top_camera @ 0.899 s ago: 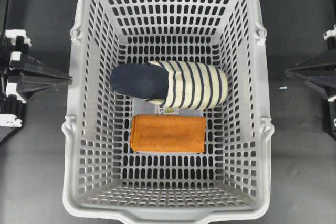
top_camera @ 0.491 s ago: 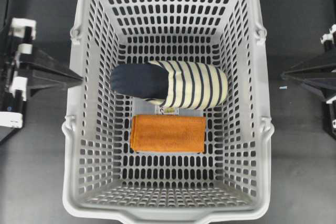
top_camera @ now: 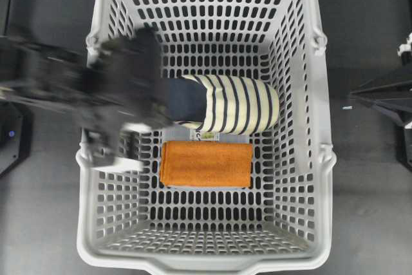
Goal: Pick up the orange cloth from the shopping basket with the left arm.
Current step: 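Lower the open left gripper into the basket onto the orange cloth, then close the left gripper on the orange cloth's edge, then lift the gripped orange cloth upward out of the basket with the left gripper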
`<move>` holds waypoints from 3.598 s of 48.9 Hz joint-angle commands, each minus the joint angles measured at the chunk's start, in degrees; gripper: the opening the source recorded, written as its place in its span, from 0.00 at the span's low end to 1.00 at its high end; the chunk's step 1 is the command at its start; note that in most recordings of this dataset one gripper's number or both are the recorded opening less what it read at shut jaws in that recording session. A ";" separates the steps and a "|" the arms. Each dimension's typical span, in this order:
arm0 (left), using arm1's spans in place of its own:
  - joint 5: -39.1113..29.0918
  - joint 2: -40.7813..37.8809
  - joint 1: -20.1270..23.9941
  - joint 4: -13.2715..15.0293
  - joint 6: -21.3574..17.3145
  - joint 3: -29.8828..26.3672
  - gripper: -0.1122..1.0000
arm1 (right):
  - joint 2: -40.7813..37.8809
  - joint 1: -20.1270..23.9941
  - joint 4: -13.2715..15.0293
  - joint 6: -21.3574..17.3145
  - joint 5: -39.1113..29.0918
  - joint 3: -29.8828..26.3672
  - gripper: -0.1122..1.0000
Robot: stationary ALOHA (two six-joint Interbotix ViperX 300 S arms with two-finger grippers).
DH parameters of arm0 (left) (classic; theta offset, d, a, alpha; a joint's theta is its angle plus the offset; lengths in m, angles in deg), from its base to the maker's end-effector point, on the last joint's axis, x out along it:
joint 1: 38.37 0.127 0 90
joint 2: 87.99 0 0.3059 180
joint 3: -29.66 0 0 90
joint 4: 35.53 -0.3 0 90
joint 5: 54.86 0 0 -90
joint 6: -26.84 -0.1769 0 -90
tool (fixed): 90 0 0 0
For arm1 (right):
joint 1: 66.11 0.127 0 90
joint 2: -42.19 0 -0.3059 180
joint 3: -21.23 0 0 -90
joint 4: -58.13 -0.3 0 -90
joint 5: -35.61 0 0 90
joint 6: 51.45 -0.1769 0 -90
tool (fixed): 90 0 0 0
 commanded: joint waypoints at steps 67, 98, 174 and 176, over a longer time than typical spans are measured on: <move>1.49 -22.50 -3.34 -0.26 3.16 -1.85 0.89 | 0.62 0.00 -0.26 -0.18 0.18 0.44 0.11; -4.31 -16.96 -2.29 -0.26 2.11 -8.35 0.23 | 0.70 0.00 -0.44 -0.18 0.44 1.14 0.11; -39.73 -16.79 -0.44 -0.26 2.20 -40.52 0.23 | 2.20 0.00 -0.44 -2.64 0.44 2.02 0.11; -39.73 -16.88 -0.35 -0.26 2.20 -40.52 0.23 | 2.29 0.00 -0.44 -2.64 0.53 2.02 0.11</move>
